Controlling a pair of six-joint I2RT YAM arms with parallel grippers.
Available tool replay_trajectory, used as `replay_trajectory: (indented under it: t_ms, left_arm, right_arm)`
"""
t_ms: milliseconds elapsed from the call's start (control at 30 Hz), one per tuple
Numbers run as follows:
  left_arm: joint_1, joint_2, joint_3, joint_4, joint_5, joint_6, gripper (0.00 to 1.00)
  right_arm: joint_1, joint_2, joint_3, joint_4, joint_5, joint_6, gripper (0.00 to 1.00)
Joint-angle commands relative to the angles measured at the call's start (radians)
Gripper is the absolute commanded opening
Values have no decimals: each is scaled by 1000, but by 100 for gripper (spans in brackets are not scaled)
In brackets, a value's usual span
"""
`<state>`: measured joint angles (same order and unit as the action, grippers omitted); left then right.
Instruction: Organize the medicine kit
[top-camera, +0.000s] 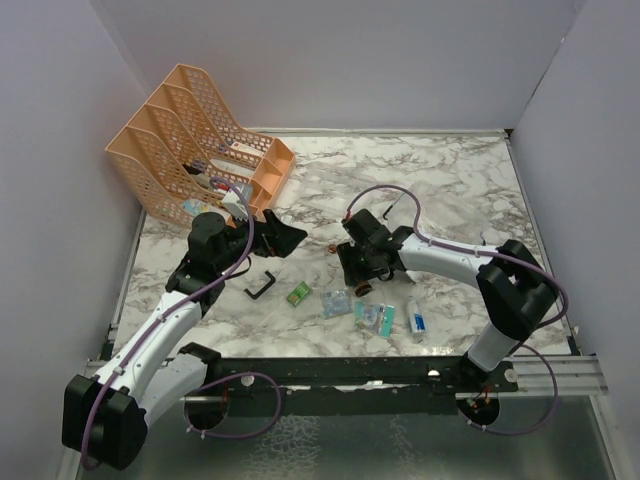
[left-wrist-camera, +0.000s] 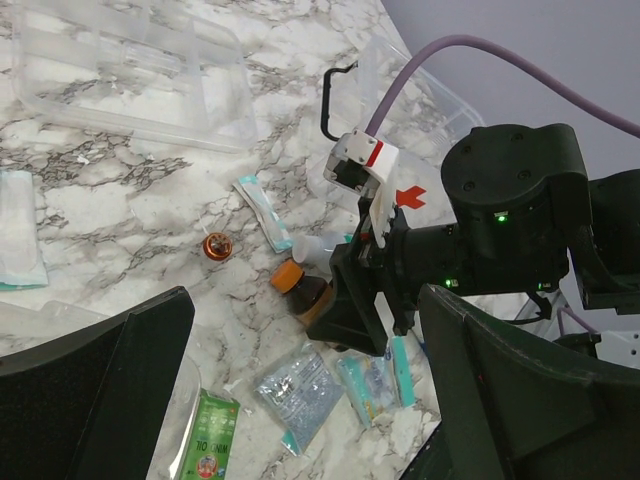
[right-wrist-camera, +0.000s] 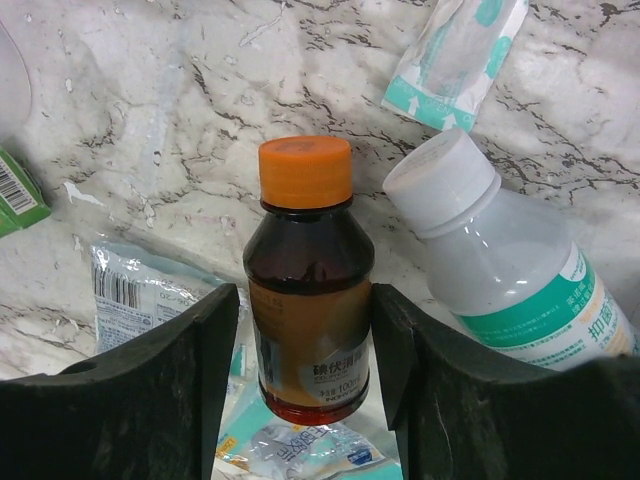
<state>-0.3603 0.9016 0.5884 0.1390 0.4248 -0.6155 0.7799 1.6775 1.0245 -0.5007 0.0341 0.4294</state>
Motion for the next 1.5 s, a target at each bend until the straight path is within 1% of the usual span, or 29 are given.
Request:
replay_trajectory:
  t_ms: [0,133,233,333,467,600,767,900,967,1000,1067,1167,1367,1467]
  left_arm:
    - [-2,-10,31,-6,-36,28,99]
    - [-1,-12,34,-17,-43,36,99]
    - [-2,-17,34,-31,-49,42,99]
    - [-3,-19,37,-45,-49,48,99]
    - [-2,-26,38,-60,-54,54,99]
    - [-2,-44,46,-89,-73,74,99]
    - [-2,-89,50,-143,-106,131,99]
    - [-2,-129,38,-175,-127,148,99]
    - [-1,-137,37,-187,-129,151,99]
    - [-1,-140,36,-190,-126,153,99]
    - [-1,-142,30,-190,-116,152,99]
    - [-2,-145,18,-183,-103,145,99]
    - [-1,-130,12,-183,-100,152,99]
    - [-1,-112,19,-192,-111,164,99]
  right_arm:
    - [7,17,-6,25,-30,-37,56]
    - [7,38,-1,48,-38,-38,53]
    - [6,43,2,65,-23,-36,47]
    - [7,27,1,87,-5,-24,39]
    - [7,-53,-7,124,23,10,34]
    - [7,-177,-13,175,47,49,33]
    - [5,-333,-13,205,179,107,33]
    - [-10,-379,42,113,369,171,34]
    - [-49,-374,78,29,442,234,34]
    - [-81,-372,91,-7,449,262,34]
    - [-161,-376,97,-53,431,312,34]
    - [-278,-394,67,-62,381,332,34]
    - [-494,-356,22,-57,277,272,34]
    - [-569,-299,25,-59,202,229,34]
